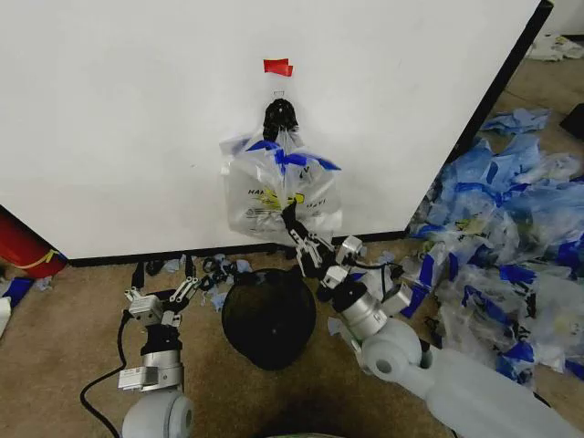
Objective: Pick up the garbage bag from the wall and place it over the trash bin.
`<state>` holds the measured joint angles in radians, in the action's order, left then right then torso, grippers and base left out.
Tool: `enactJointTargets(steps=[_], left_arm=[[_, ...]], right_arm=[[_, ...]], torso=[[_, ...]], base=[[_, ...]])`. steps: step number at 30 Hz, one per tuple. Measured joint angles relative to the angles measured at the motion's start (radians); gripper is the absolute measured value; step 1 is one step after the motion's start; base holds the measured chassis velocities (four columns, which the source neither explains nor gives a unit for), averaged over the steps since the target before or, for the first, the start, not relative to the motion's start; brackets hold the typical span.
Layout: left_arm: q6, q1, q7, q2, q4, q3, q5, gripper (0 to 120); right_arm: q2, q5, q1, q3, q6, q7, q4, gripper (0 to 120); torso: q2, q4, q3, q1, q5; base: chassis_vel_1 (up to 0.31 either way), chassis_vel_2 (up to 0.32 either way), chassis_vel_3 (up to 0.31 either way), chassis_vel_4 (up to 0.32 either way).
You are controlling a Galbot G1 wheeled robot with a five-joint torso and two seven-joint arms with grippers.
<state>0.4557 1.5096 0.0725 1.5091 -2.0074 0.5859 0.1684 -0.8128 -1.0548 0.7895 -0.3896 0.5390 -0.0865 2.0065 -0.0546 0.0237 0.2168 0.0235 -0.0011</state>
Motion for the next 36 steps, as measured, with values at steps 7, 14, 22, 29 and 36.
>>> enactJointTargets(steps=[7,14,22,29,36], left_arm=[[0.004,0.0,0.0,-0.01,0.0,-0.002,0.002,100],[0.004,0.003,0.0,-0.021,0.0,-0.003,0.006,100],[0.008,0.008,0.001,-0.023,0.0,-0.002,0.006,100],[0.01,0.012,0.001,-0.02,-0.004,-0.003,0.002,100],[0.014,0.02,0.0,-0.022,-0.009,-0.001,0.001,100]], right_arm=[[0.059,0.043,0.073,-0.002,0.02,-0.037,0.02,0],[0.112,0.092,0.155,0.004,0.047,-0.082,0.043,0],[0.155,0.129,0.231,0.05,0.076,-0.133,0.064,0],[0.186,0.19,0.286,0.064,0.118,-0.165,0.063,0],[0.203,0.238,0.312,0.073,0.152,-0.191,0.052,0]], torso=[[0.0,-0.0001,0.0,0.0,-0.0002],[0.0,0.0,0.0,0.0,0.0],[0.0,0.0,0.0,0.0,-0.0002],[0.0,0.0,0.0,0.0,0.0],[0.0,-0.0001,0.0,0.0,-0.0001]], base=[[0.0,0.0,0.0,0.0],[0.0,0.0,0.0,0.0],[0.0,0.0,0.0,0.0],[0.0,0.0,0.0,0.0],[0.0,0.0,0.0,0.0]])
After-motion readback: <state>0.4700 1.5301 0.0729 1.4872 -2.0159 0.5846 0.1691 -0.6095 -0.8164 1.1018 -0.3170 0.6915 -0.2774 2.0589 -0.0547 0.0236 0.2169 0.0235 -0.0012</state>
